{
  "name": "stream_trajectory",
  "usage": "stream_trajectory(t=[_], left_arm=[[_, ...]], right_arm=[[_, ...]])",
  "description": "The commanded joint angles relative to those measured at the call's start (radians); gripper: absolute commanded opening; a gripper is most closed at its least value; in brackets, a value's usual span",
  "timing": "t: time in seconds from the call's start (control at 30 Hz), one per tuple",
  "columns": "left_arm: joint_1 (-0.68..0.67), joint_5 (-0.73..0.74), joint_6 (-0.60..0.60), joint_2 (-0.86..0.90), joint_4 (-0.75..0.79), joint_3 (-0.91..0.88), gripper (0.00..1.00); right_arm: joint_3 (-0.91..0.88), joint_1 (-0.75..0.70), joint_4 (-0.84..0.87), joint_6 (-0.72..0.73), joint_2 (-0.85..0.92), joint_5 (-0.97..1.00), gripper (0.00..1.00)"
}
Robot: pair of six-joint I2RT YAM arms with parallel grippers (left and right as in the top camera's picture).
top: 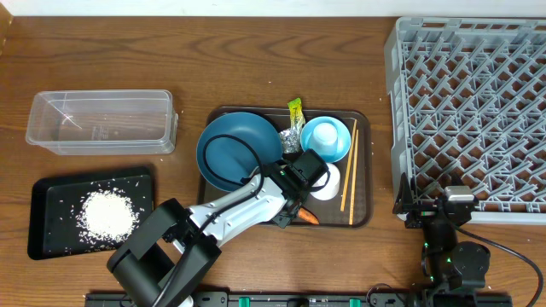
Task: Sort waste into correct bins and load items into the dishwasher rack
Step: 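Grasp the orange carrot with the left gripper, then carry the carrot left and drop it onto the black tray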
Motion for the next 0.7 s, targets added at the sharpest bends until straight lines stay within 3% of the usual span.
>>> stream_trajectory(t=[0.0, 0.47, 0.67], left_arm=[[-0.003, 0.012, 0.024, -0.022, -0.007, 0.008, 0.25], [0.000, 0.013, 0.051, -0.220, -0.063, 0.008, 0.24], [0.070, 0.013, 0.116, -0.338, -0.149, 0.008, 0.24]], right_arm=[[-0.002, 0.000, -0.003, 0.007, -0.007, -0.001, 0.99], [-0.002, 0.000, -0.003, 0.007, -0.007, -0.001, 0.99], [-0.002, 0.000, -0.003, 0.007, -0.007, -0.001, 0.99]])
